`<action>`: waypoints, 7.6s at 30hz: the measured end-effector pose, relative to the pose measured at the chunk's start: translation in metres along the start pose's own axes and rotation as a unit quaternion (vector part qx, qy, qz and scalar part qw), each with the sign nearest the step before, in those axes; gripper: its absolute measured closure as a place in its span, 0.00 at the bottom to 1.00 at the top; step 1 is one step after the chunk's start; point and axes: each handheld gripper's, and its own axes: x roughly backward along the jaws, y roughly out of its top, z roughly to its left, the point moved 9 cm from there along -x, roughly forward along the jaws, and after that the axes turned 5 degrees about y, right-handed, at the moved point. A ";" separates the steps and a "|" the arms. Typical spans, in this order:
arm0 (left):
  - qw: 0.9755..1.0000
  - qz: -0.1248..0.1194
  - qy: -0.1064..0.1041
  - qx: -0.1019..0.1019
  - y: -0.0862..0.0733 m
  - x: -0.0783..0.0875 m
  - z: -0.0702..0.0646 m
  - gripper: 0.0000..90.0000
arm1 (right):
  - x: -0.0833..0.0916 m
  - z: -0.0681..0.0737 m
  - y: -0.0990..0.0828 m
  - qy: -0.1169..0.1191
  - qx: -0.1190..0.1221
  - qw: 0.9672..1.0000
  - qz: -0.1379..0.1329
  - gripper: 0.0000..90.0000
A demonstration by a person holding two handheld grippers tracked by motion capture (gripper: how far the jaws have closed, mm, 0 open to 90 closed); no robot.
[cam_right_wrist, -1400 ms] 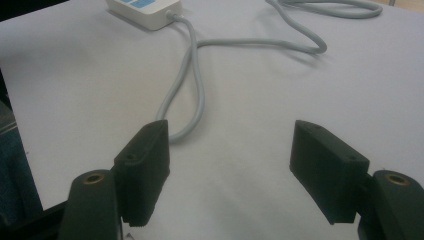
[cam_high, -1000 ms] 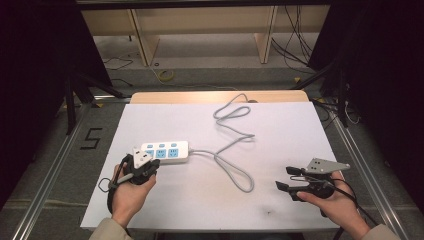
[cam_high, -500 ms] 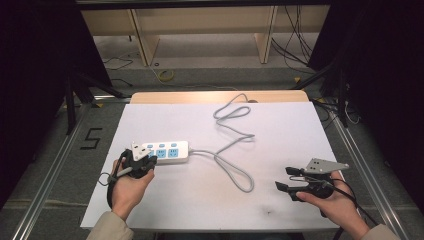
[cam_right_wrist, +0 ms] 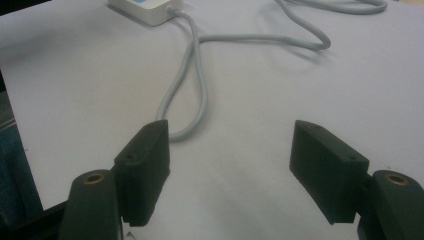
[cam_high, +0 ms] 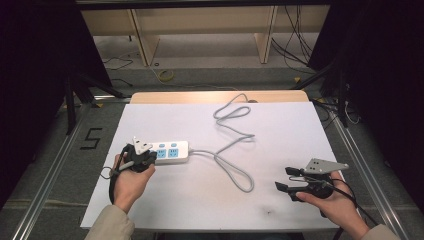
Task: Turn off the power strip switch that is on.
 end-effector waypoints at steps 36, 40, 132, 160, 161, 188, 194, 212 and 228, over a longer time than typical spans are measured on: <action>1.000 0.004 0.020 0.012 0.012 -0.017 0.017 1.00 | 0.000 0.001 0.000 0.002 -0.001 1.000 0.003 0.36; 1.000 0.005 0.021 0.011 0.014 -0.019 0.017 1.00 | -0.001 0.001 0.000 0.001 -0.001 1.000 0.003 0.36; 0.999 0.044 0.021 -0.009 0.035 -0.070 0.017 1.00 | -0.002 0.000 -0.002 0.000 0.001 1.000 0.010 0.36; 0.998 0.067 0.019 -0.009 0.030 -0.087 0.017 1.00 | -0.003 0.000 -0.003 0.000 -0.001 1.000 0.012 0.36; 0.997 0.069 0.019 -0.009 0.030 -0.087 0.017 1.00 | -0.003 0.000 -0.003 0.000 -0.001 1.000 0.012 0.36; 0.995 0.099 0.013 -0.015 0.021 -0.095 0.015 1.00 | -0.003 0.000 -0.003 0.000 -0.001 1.000 0.012 0.36; 0.994 0.104 0.008 -0.015 0.021 -0.094 0.013 1.00 | -0.003 0.000 -0.003 0.000 0.000 1.000 0.012 0.36; 0.992 0.120 0.023 -0.044 0.022 -0.095 0.010 1.00 | -0.003 0.000 -0.004 0.001 0.000 1.000 0.015 0.36; 0.989 0.133 0.029 -0.055 0.023 -0.096 0.009 1.00 | -0.003 0.001 -0.004 0.001 0.001 1.000 0.019 0.36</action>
